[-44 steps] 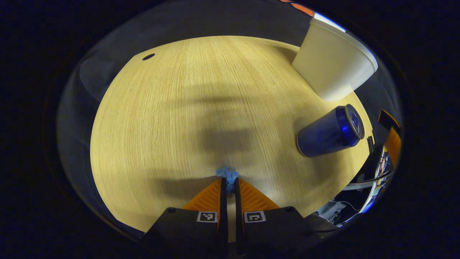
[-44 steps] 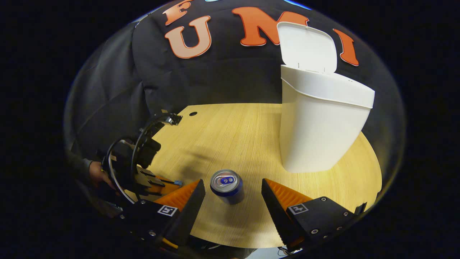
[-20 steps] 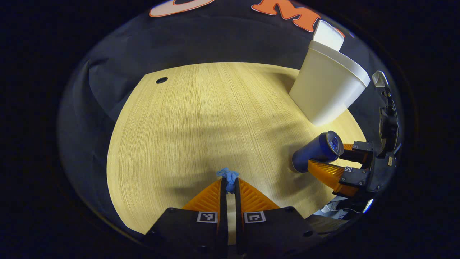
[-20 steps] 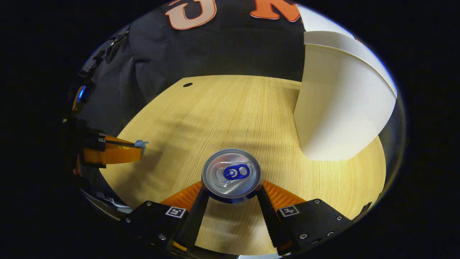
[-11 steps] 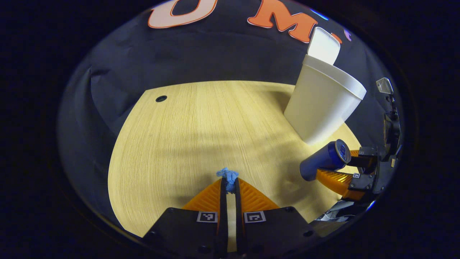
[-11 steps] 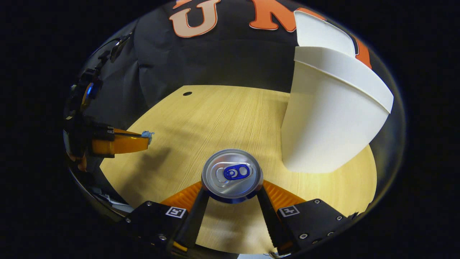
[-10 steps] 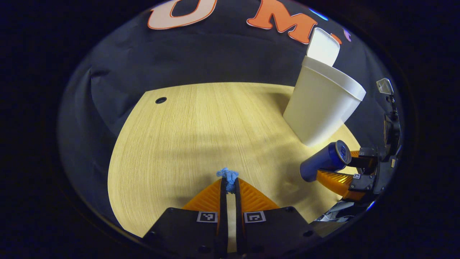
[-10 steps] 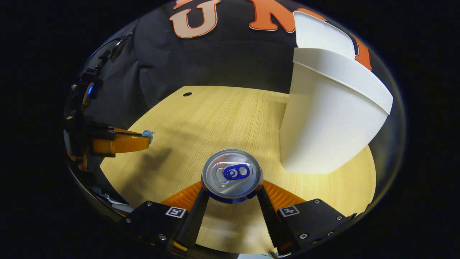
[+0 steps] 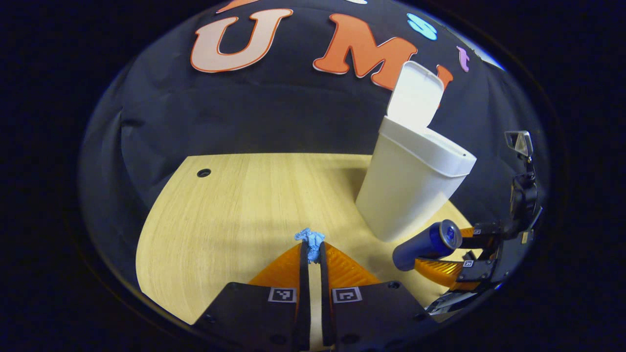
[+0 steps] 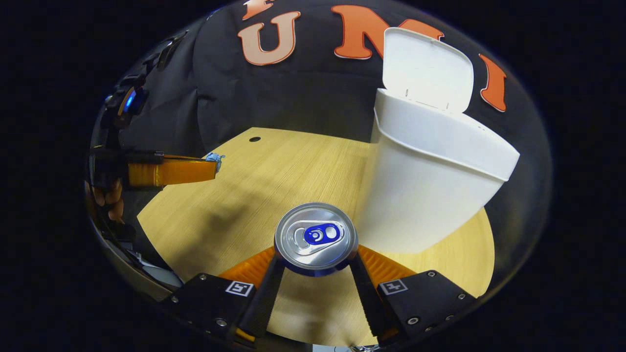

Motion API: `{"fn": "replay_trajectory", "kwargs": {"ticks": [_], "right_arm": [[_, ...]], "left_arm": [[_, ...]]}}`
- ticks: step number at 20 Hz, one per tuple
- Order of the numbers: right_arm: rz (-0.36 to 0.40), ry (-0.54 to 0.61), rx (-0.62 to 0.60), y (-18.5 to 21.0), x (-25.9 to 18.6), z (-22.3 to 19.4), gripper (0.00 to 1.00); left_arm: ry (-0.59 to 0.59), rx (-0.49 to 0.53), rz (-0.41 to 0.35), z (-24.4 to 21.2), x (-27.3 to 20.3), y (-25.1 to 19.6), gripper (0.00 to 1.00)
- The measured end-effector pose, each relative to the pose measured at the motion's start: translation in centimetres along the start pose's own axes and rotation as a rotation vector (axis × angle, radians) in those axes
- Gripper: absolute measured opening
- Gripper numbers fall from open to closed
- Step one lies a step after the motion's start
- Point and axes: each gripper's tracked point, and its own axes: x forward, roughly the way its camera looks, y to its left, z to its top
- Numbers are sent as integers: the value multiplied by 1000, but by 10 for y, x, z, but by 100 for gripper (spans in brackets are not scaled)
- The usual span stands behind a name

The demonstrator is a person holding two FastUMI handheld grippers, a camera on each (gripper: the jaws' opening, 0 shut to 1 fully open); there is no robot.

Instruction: Press the lid of the desktop garbage bin to open it, pick up the crumpled paper on the desktop and throw it into the bin, then pick up the pop can on the desktop and drop it into the bin, and finally close the garbage bin lid.

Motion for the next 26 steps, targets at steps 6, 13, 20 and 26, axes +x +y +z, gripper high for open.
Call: {"fn": "replay_trajectory", "kwargs": {"ticks": [6,13,20,26], "right_arm": [[-12,-41,21,0,3,-8,78],[-36,-49,67,-1,3,-6,78],[-89,-69,104,-4,0,-6,78],[-161,-79,131,-11,-2,5,78]], "left_arm": [[-122,31,-52,57,-12,-42,11],[-274,91,-154,106,-4,-100,12],[-336,128,-274,138,4,-159,13],[-340,166,-340,149,18,-201,12]]}}
